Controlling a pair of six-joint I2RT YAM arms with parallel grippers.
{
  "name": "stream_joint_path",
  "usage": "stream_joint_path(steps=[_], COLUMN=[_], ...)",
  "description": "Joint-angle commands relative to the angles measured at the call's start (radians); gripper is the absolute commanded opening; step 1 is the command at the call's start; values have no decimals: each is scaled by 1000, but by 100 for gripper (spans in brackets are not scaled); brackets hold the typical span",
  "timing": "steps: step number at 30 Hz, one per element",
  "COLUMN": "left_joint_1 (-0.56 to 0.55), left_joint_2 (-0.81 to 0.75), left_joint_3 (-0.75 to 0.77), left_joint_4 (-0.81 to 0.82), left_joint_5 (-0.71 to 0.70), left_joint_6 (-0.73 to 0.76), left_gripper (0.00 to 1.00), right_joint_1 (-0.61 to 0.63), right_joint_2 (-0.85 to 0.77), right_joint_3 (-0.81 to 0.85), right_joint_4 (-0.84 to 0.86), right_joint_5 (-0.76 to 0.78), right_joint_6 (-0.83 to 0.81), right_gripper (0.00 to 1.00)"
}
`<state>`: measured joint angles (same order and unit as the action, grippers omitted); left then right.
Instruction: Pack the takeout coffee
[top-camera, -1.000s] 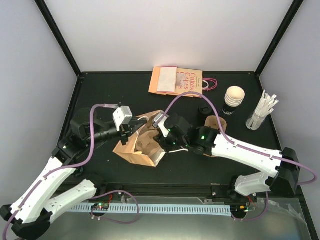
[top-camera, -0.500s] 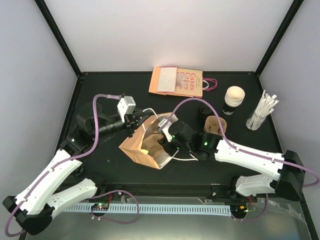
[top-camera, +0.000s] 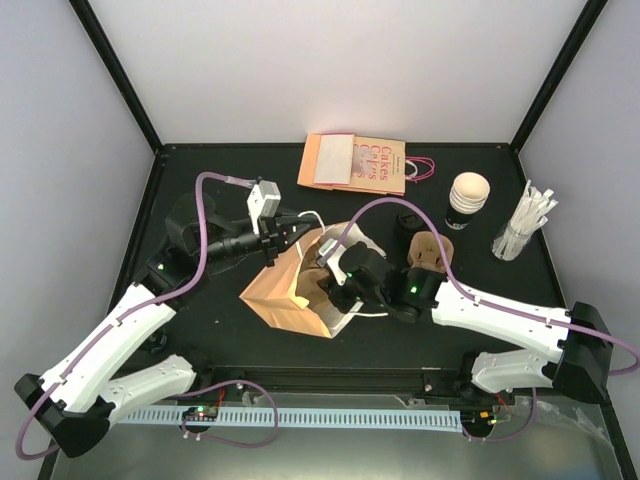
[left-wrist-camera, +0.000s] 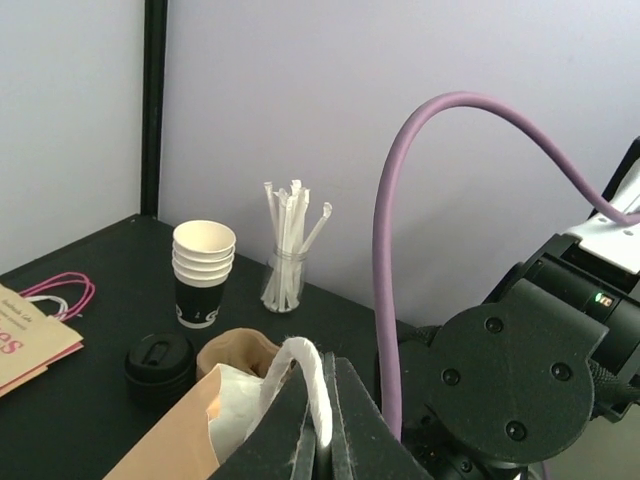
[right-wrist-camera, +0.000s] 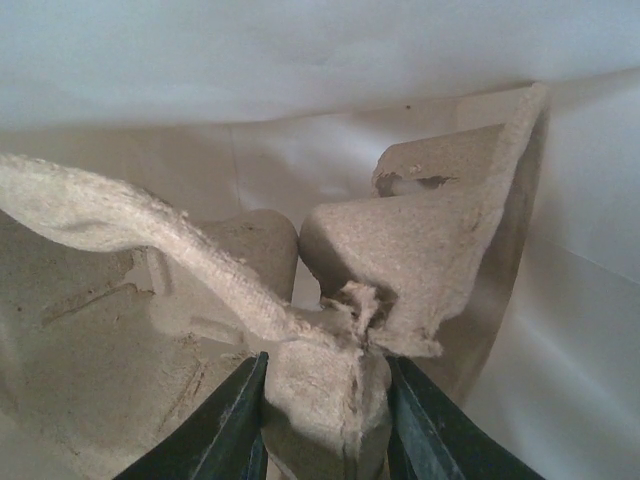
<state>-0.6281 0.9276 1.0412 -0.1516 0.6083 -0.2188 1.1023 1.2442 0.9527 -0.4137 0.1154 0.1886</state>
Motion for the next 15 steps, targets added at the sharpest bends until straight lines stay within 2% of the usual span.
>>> stream_joint_path(steps=[1, 8, 15], left_joint_1=[2, -1, 0], left_joint_2=[8, 27, 39], left_joint_3=[40, 28, 12], left_joint_4=[106, 144, 205], left_joint_5=[62, 95, 111], left_joint_6=[-50, -82, -135], left_gripper=[1, 1, 2], right_joint_1=[7, 6, 5], right_joint_2=[-4, 64, 84], right_joint_3=[0, 30, 129], right_joint_4=[-20, -56, -283], right_joint_5=[21, -3, 53], right_joint_6=[-7, -11, 26], right_gripper=[33, 33, 33])
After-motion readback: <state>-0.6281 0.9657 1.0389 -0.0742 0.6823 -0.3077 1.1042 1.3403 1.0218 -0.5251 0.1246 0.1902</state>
